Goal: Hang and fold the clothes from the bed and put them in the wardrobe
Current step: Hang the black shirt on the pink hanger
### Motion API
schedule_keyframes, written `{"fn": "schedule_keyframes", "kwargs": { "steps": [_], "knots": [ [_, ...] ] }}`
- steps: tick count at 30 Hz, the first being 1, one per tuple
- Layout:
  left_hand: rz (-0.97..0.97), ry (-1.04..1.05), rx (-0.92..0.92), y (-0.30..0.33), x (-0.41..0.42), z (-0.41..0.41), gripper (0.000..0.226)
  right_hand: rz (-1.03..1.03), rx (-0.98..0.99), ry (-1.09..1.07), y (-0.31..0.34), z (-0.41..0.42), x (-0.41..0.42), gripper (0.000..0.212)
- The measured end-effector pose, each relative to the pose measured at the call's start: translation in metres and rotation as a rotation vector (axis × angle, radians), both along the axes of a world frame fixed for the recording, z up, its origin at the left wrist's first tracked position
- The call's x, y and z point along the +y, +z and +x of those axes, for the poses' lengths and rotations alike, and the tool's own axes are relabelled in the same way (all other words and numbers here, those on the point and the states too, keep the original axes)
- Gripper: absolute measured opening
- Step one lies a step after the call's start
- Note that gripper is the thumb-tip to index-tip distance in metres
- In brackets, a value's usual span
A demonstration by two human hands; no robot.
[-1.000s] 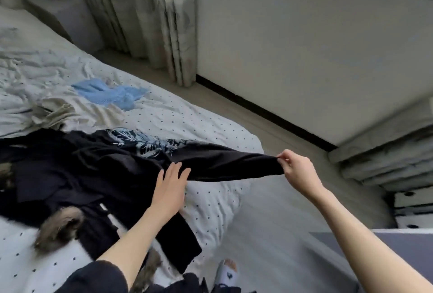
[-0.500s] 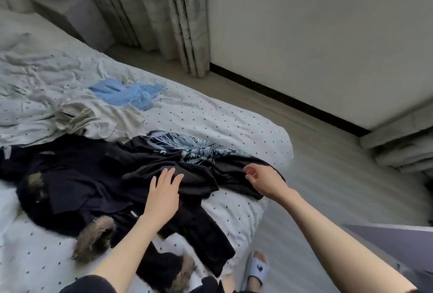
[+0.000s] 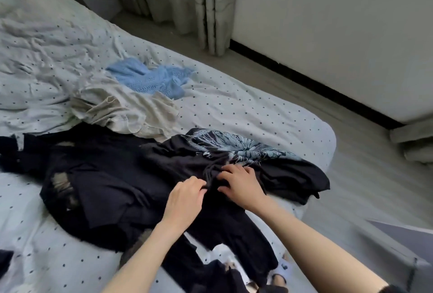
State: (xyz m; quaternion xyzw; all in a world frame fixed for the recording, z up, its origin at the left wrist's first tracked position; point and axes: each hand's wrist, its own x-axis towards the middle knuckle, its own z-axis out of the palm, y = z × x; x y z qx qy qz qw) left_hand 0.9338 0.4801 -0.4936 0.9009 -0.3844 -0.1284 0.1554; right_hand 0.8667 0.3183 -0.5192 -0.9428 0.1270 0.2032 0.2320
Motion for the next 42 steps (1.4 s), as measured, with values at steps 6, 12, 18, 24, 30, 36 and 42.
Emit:
{"fn": "schedule_keyframes", "kwargs": {
  "steps": [6,12,18,24,30,36,42],
  "knots": [
    [0.110,-0.345,-0.006,-0.016,-0.001,-0.031,0.032,-0.061,0.146,-0.012,-0.002,-0.035,-0.029,0.021],
    [-0.074,-0.197,-0.071,-0.011,0.020,-0.013,0.024,-0.026,-0.070,-0.093,0.012,-0.008,-0.004,0.024],
    [0.415,0.056,-0.109,-0.011,0.046,0.047,0.057,-0.041,-0.081,0.108,0.010,0.005,0.045,0.046],
    [0.314,0.037,-0.103,-0.017,0.038,0.052,0.019,-0.209,0.186,0.146,-0.009,-0.013,0.043,0.056],
    [0.096,0.058,0.276,0.025,-0.028,0.029,0.022,0.244,0.149,-0.269,0.010,-0.038,0.007,0.063],
    [-0.021,-0.240,0.304,0.082,-0.114,-0.002,0.022,0.518,-0.283,-0.657,0.065,-0.080,-0.037,0.046],
    [-0.135,-0.474,0.362,0.138,-0.190,-0.066,0.013,0.538,-0.542,-0.886,0.116,-0.157,-0.095,0.008]
  ]
}}
